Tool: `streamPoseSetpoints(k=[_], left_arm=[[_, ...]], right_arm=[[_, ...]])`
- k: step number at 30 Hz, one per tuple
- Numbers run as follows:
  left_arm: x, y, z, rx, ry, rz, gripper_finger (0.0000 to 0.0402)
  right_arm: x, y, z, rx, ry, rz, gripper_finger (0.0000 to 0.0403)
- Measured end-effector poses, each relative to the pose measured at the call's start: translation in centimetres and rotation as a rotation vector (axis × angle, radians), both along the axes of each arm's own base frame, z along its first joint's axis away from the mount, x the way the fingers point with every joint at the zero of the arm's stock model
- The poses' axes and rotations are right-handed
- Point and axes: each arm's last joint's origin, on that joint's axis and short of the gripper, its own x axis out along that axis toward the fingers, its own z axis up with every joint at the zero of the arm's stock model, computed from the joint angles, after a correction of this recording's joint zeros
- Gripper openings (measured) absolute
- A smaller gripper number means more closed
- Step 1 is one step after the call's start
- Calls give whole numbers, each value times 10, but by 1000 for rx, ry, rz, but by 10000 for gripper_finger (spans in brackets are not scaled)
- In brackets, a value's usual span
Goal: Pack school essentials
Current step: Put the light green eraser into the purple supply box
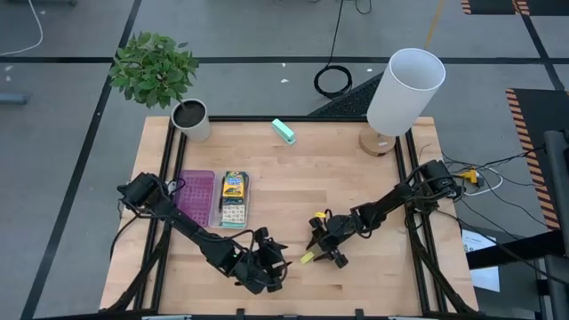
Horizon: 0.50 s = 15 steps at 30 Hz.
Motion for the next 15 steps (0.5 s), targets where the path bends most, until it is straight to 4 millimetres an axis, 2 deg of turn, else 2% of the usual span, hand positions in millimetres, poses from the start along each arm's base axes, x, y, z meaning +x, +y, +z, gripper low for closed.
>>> streamPoseSetpoints(k=[6, 15], left_arm=[[0, 0, 0, 0, 0, 0, 225], [0, 0, 0, -1, 0, 0, 225]], right_arm=[[1, 0, 1, 9, -8, -7, 190], [1, 0, 1, 18, -5, -19, 122]])
